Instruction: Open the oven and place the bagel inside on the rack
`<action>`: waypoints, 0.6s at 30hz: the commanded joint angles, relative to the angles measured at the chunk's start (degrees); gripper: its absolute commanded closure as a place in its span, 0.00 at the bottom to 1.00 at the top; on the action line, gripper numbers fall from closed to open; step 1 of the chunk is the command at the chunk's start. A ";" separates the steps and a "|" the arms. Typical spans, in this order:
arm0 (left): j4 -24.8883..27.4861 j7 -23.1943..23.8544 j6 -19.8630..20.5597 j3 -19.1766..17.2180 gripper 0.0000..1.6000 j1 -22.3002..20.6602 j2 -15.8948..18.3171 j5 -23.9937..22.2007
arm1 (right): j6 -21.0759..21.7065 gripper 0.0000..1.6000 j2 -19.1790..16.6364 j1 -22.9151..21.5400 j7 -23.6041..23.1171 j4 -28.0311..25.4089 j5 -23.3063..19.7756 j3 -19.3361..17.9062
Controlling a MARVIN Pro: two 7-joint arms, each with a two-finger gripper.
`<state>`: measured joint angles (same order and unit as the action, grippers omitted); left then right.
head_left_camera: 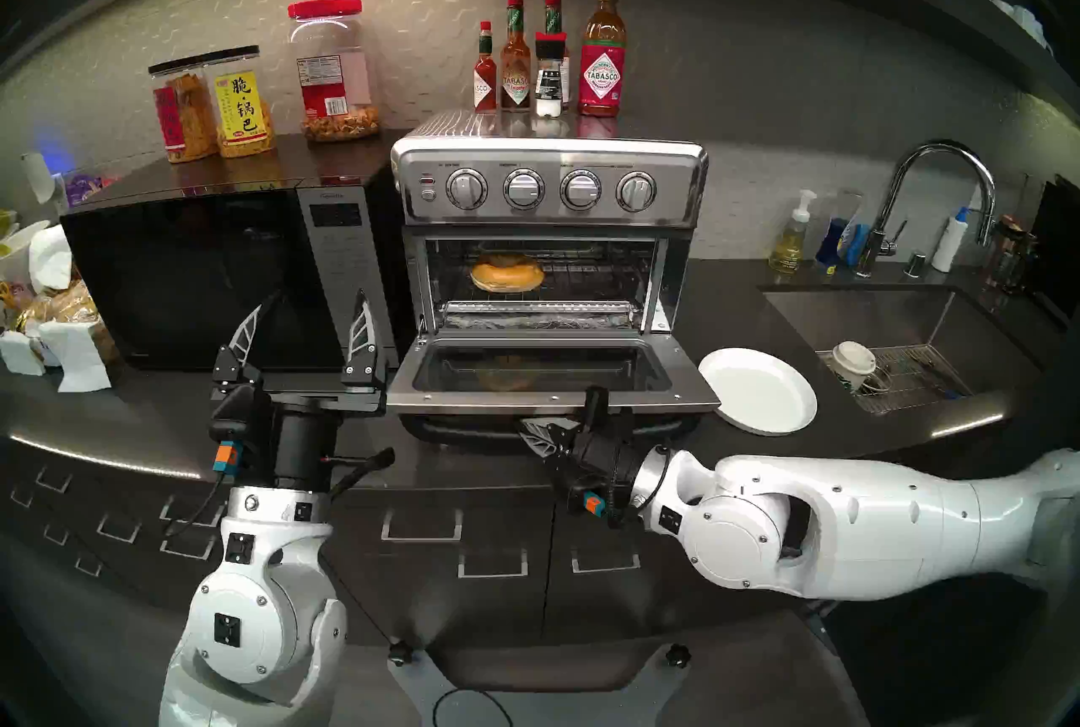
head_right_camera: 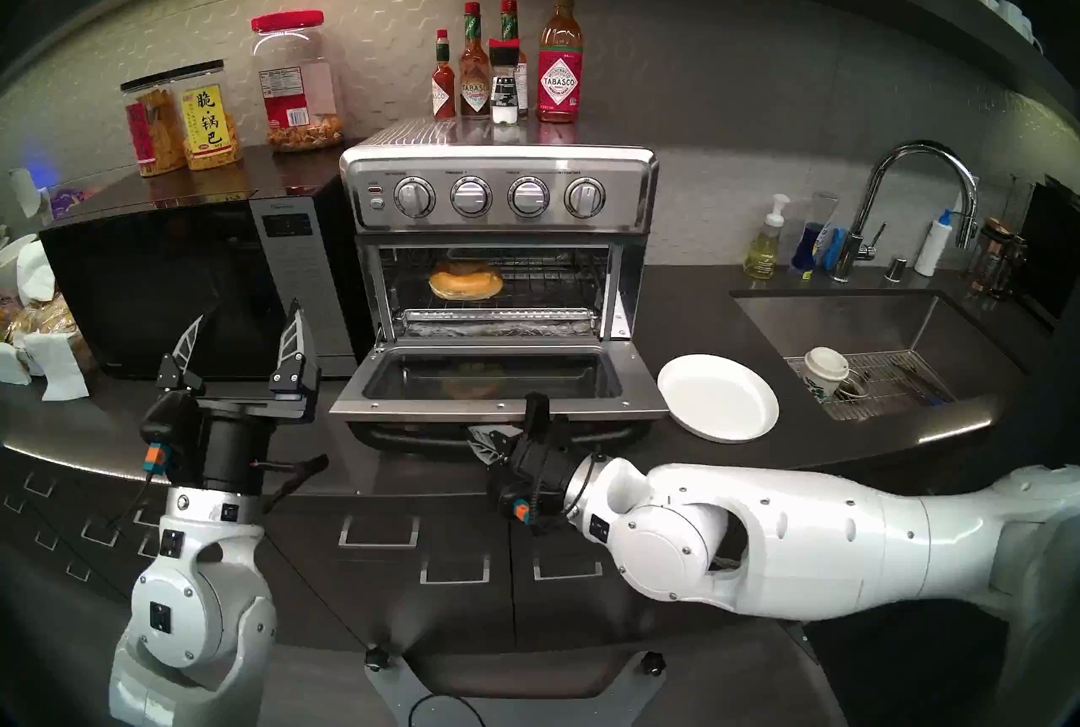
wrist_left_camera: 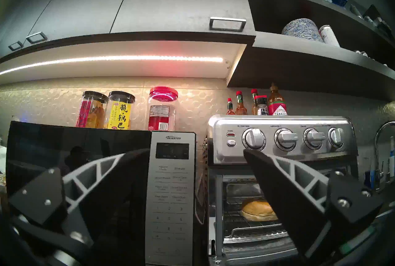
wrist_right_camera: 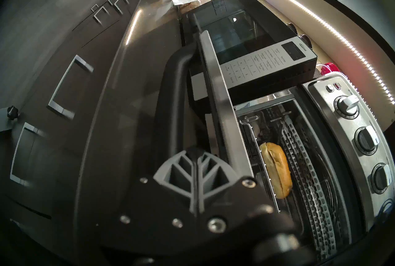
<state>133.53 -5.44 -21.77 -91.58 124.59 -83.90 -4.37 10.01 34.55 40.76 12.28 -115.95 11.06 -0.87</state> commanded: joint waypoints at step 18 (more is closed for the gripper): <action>1.33 0.06 -0.07 0.02 0.00 0.11 0.05 0.04 | 0.04 1.00 0.14 -1.27 0.63 -0.19 -0.09 -1.47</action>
<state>133.53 -5.44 -21.77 -91.58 124.59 -83.90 -4.37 10.01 34.55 40.76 12.28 -115.95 11.06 -0.87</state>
